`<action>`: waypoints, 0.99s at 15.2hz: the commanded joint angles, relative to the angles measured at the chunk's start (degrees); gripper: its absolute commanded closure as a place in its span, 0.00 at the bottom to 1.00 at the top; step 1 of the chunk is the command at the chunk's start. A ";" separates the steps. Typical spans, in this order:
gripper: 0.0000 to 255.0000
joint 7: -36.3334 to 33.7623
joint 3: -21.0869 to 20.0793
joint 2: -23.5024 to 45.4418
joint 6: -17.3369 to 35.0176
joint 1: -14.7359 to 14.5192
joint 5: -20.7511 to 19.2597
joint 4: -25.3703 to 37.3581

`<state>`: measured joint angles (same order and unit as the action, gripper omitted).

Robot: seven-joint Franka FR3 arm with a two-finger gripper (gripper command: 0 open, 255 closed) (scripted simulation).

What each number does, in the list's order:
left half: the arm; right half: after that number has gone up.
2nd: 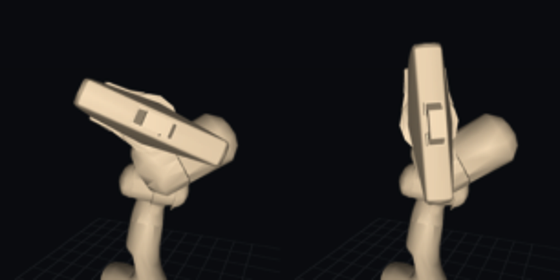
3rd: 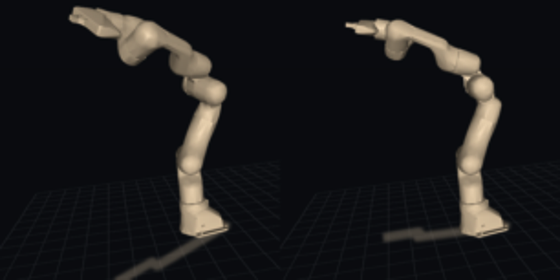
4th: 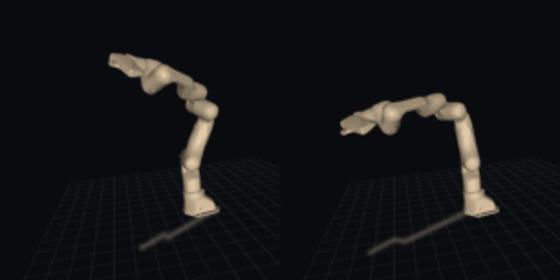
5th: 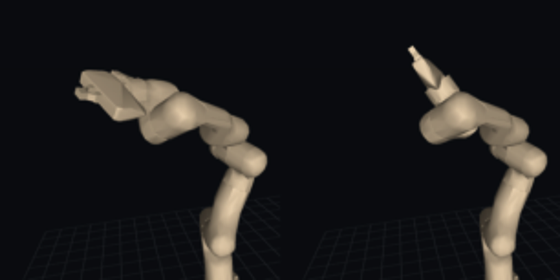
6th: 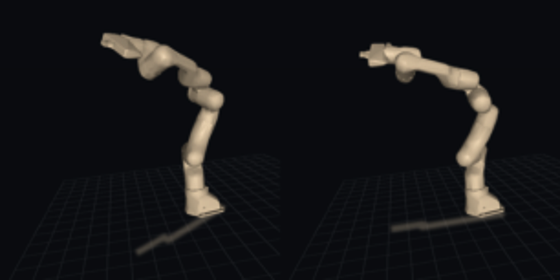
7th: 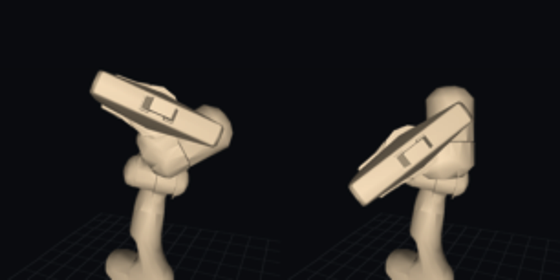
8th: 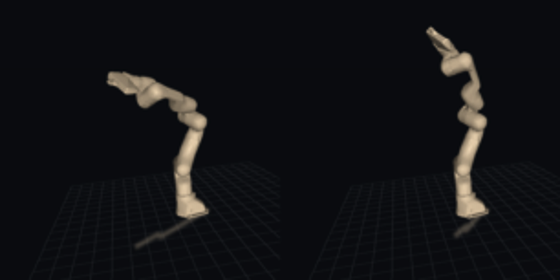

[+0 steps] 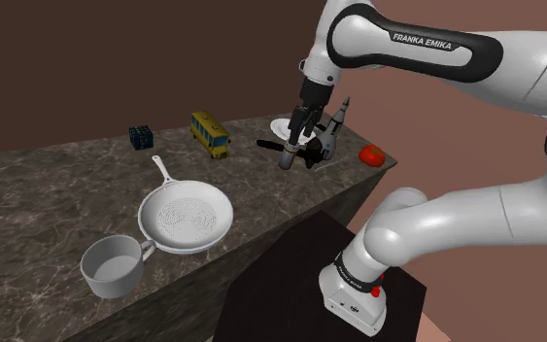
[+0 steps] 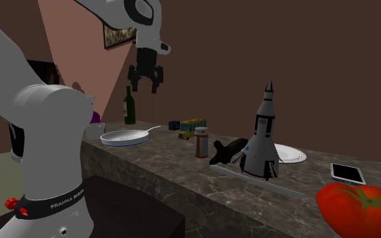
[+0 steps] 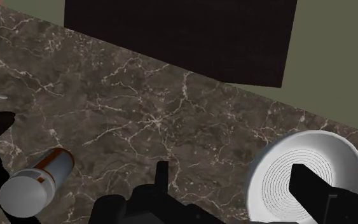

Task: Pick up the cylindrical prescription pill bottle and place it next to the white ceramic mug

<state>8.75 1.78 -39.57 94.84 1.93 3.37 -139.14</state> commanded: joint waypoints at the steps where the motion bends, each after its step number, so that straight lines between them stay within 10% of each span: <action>1: 0.00 2.43 2.03 1.56 3.00 1.00 -1.33 -0.92; 15: 0.00 18.11 15.16 21.52 23.79 5.16 -3.63 1.29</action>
<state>25.48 15.94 -19.97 117.09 6.92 -0.52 -138.47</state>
